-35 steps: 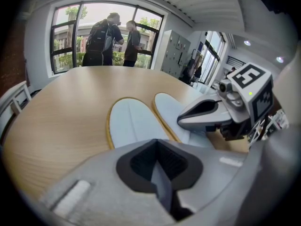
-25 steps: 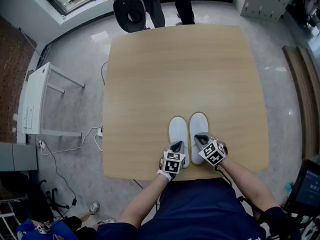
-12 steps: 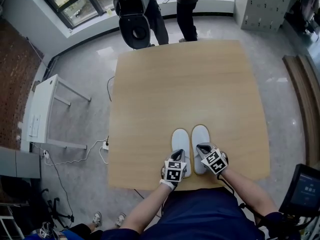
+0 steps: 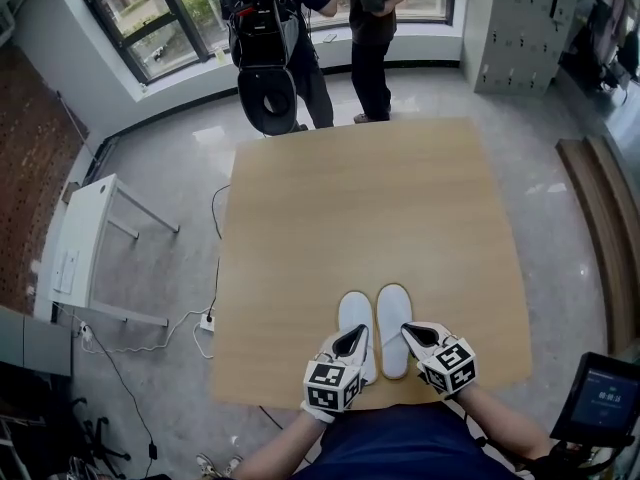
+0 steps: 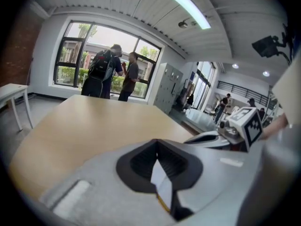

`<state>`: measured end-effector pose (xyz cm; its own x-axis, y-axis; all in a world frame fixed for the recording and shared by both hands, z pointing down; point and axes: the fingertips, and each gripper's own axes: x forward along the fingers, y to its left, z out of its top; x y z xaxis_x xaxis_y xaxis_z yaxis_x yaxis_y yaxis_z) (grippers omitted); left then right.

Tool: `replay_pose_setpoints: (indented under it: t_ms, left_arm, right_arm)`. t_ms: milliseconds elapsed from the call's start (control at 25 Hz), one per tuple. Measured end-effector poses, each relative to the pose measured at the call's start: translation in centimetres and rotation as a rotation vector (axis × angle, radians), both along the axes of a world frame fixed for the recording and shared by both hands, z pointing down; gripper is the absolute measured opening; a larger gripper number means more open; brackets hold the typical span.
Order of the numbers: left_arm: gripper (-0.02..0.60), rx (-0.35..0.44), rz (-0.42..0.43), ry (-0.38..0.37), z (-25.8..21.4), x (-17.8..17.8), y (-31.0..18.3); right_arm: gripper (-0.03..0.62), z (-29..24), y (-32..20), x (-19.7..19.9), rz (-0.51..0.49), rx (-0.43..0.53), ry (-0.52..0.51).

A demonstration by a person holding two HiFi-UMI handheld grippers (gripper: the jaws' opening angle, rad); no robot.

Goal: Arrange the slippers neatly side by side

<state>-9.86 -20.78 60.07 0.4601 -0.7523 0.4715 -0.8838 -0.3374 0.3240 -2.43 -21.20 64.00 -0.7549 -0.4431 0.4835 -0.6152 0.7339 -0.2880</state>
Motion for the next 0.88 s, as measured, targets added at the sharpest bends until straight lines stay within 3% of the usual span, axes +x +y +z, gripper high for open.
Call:
replay_pose_setpoints:
  t_ms: [280,560,880]
  left_arm:
    - [0.003,0.2,0.112,0.003,-7.6,3.0,0.1]
    - [0.003,0.439,0.153,-0.165,-12.6,3.8,0.7]
    - [0.003,0.375,0.135,-0.116,-11.5,3.9,1.2]
  right_arm:
    - [0.009,-8.6,-0.9,0.4,0.053,0.06,-0.209]
    - [0.009,-14.4,-1.5,1.5,0.136,0.158,-0.291]
    - [0.009,-14.7,-0.5,1.3,0.116,0.215,-0.292]
